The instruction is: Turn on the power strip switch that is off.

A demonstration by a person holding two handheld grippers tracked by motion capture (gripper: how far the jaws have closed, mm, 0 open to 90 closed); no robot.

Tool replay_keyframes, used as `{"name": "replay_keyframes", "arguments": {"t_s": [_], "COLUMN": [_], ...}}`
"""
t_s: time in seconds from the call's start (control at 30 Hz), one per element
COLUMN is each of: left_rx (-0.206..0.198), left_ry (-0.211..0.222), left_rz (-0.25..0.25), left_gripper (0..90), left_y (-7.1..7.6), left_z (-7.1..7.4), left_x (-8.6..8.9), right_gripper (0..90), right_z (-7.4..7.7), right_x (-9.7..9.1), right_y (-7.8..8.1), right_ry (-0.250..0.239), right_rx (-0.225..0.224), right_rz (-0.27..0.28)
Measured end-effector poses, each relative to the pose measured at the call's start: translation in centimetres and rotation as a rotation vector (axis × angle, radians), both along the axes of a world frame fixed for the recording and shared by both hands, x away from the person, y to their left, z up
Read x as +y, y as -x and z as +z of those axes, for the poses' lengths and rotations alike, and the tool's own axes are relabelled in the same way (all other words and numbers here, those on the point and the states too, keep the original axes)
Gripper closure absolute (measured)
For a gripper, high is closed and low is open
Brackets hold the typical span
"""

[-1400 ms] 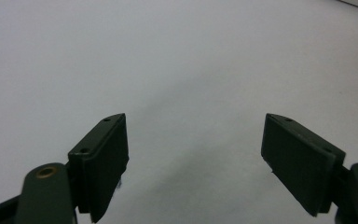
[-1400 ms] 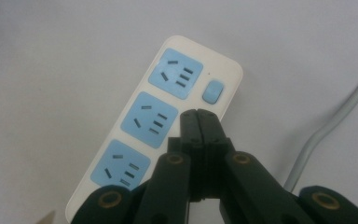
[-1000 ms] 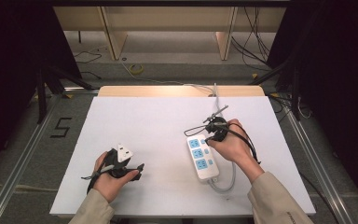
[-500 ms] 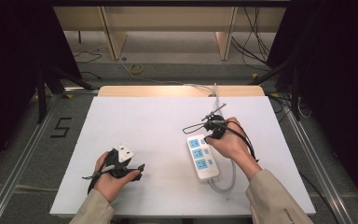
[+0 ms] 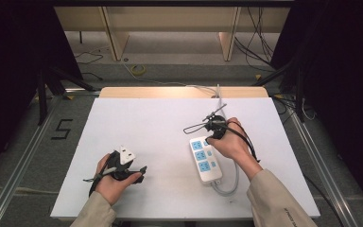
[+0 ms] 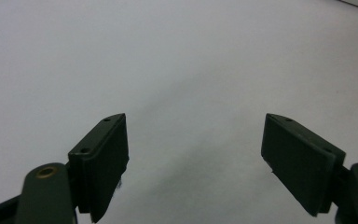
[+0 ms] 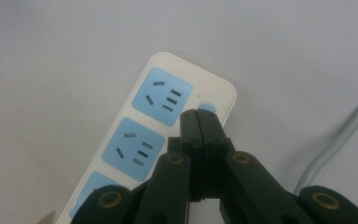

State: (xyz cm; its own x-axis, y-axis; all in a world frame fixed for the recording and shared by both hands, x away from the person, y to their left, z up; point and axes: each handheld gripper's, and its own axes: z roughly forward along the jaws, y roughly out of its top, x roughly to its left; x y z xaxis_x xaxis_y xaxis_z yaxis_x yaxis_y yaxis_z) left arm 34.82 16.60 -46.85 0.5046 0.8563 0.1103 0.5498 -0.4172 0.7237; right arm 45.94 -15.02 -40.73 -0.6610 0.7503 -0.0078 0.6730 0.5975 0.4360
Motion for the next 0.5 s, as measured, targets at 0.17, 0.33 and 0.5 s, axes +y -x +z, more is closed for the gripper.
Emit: {"name": "replay_keyframes", "arguments": {"t_s": [0.17, 0.33, 0.5], "left_rx": [0.0, 0.0, 0.0], "left_ry": [0.001, 0.001, 0.001], "left_rz": [0.0, -0.001, 0.0], "left_gripper": [22.8, 22.8, 22.8], "left_y": [-0.01, -0.01, -0.02], "left_z": [0.0, 0.0, -0.01], "left_x": [0.03, 0.0, 0.0], "right_gripper": [90.0, 90.0, 90.0], "right_z": [-0.01, -0.11, -0.24], "right_x": [0.25, 0.48, 0.72], "right_y": [-0.28, -0.58, -0.8], "right_ry": [0.003, 0.001, 0.004], "right_rx": [0.005, 0.006, 0.011], "right_rz": [0.002, 0.003, 0.002]}}
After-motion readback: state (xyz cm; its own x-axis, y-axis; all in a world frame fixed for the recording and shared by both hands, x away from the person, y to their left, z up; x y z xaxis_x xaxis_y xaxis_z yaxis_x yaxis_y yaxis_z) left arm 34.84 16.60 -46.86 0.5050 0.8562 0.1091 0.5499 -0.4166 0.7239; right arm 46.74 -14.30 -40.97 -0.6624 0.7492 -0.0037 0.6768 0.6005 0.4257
